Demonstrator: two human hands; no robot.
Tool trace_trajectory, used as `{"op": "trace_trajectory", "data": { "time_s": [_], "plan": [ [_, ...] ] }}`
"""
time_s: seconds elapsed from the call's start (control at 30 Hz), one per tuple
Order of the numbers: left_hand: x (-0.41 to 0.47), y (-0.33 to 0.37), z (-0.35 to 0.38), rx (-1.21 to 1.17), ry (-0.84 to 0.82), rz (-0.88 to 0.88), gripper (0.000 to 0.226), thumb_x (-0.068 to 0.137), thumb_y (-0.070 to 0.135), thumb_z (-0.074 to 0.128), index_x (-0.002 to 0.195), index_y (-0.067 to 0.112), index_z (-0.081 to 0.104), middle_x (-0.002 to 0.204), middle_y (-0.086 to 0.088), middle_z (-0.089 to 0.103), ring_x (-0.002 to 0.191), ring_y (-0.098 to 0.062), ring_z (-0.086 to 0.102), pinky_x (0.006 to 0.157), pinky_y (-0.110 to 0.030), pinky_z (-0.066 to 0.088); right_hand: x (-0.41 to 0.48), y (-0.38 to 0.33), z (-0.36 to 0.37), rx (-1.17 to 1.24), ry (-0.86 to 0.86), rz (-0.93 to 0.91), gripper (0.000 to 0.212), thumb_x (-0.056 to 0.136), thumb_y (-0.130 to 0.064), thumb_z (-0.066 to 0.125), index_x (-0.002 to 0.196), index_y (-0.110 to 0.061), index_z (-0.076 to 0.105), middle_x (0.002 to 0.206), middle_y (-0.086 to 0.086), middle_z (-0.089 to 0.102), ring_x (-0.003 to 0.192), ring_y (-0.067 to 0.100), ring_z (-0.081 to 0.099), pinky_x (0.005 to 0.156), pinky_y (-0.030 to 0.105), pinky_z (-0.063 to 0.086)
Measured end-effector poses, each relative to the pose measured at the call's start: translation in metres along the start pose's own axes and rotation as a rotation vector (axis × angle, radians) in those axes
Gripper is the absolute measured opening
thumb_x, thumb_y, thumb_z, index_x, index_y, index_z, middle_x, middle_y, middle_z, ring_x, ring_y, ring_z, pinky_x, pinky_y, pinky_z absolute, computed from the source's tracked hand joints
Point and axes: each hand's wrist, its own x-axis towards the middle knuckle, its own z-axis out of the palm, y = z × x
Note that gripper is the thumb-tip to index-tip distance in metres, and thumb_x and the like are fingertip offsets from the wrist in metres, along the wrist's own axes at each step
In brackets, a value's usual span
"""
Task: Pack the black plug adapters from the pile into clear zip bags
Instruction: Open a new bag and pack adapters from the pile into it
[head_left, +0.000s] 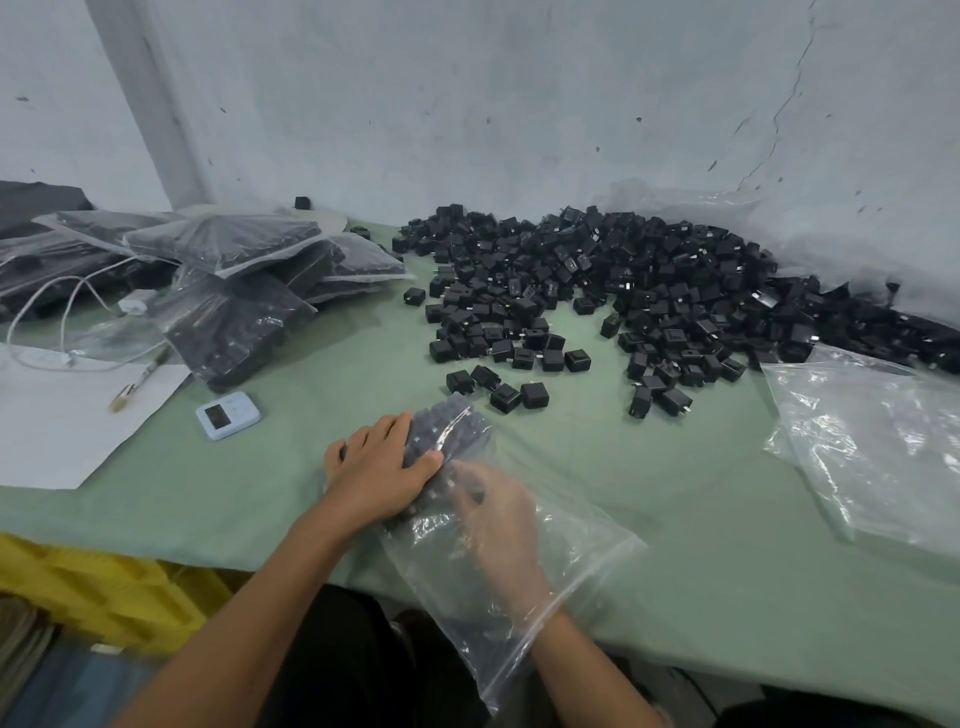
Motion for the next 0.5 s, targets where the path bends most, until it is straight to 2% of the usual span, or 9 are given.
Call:
{"op": "trace_trajectory", "data": {
  "time_s": [0.07,0.1,0.17,0.2,0.23,0.3,0.37,0.43,0.5],
  "plan": [
    [0.000,0.001,0.000,-0.008,0.007,-0.009,0.074,0.092,0.070,0.032,0.155,0.033,0.020,0.159,0.013,0.026,0.145,-0.017,0.025,0.118,-0.045,0.013,-0.003,-0.005,-0.005,0.058,-0.133,-0.011,0.040,0.095,-0.004,0.060,0.113,-0.040,0.064,0.105,-0.021,0.069,0.097,0.005,0.067,0.091,0.028,0.054],
    [0.001,0.002,0.000,-0.015,0.009,-0.015,0.073,0.092,0.070,0.033,0.154,0.034,0.021,0.159,0.013,0.027,0.145,-0.016,0.025,0.118,-0.045,0.012,-0.008,-0.007,-0.011,0.043,-0.226,0.021,0.049,0.094,0.002,0.058,0.123,-0.038,0.058,0.115,-0.014,0.067,0.105,0.009,0.065,0.097,0.028,0.051],
    [0.001,0.001,0.000,-0.025,0.009,-0.030,0.073,0.091,0.071,0.034,0.154,0.035,0.022,0.159,0.015,0.027,0.145,-0.015,0.025,0.118,-0.044,0.012,-0.025,-0.009,-0.034,-0.069,-0.411,0.109,0.057,0.094,0.003,0.057,0.136,-0.033,0.043,0.133,0.000,0.055,0.119,0.011,0.055,0.106,0.022,0.042],
    [0.002,0.001,0.000,-0.029,0.011,-0.035,0.073,0.090,0.071,0.034,0.154,0.036,0.023,0.159,0.016,0.027,0.145,-0.015,0.025,0.117,-0.044,0.012,-0.038,-0.013,-0.052,-0.090,-0.498,0.094,0.055,0.095,0.000,0.059,0.138,-0.031,0.044,0.140,-0.001,0.051,0.126,0.009,0.051,0.110,0.022,0.038],
    [0.002,0.000,0.000,-0.032,0.011,-0.036,0.073,0.090,0.072,0.034,0.153,0.037,0.023,0.158,0.016,0.028,0.145,-0.015,0.025,0.117,-0.044,0.012,-0.050,-0.017,-0.073,-0.069,-0.584,0.052,0.050,0.095,-0.003,0.061,0.137,-0.028,0.052,0.141,-0.005,0.051,0.129,0.005,0.049,0.111,0.023,0.038],
    [0.002,0.000,0.002,-0.034,0.023,-0.033,0.072,0.090,0.072,0.035,0.153,0.037,0.024,0.157,0.017,0.029,0.144,-0.014,0.026,0.117,-0.043,0.014,-0.068,-0.035,-0.127,0.014,-0.787,0.042,0.034,0.095,-0.009,0.065,0.125,-0.025,0.068,0.126,-0.016,0.065,0.121,-0.001,0.057,0.103,0.019,0.043],
    [0.002,0.000,0.003,-0.030,0.040,-0.031,0.072,0.090,0.071,0.035,0.152,0.036,0.025,0.156,0.017,0.030,0.144,-0.014,0.027,0.117,-0.043,0.014,-0.070,-0.052,-0.176,0.133,-0.909,0.181,0.021,0.095,-0.020,0.067,0.115,-0.021,0.074,0.109,-0.008,0.074,0.104,0.005,0.067,0.091,0.018,0.048],
    [0.003,0.000,0.004,-0.021,0.047,-0.032,0.072,0.090,0.072,0.035,0.153,0.036,0.025,0.157,0.017,0.029,0.144,-0.014,0.027,0.117,-0.043,0.014,-0.053,-0.052,-0.212,0.138,-0.726,0.200,0.013,0.094,-0.018,0.069,0.105,-0.018,0.076,0.097,0.003,0.074,0.086,0.011,0.068,0.080,0.022,0.052],
    [0.003,-0.001,0.004,-0.025,0.045,-0.034,0.072,0.090,0.071,0.035,0.152,0.036,0.025,0.157,0.017,0.029,0.144,-0.014,0.027,0.118,-0.044,0.014,-0.017,-0.038,-0.226,0.007,-0.393,0.144,0.022,0.092,-0.005,0.067,0.097,-0.025,0.077,0.092,0.005,0.073,0.077,0.011,0.065,0.070,0.023,0.054]
  ]
}}
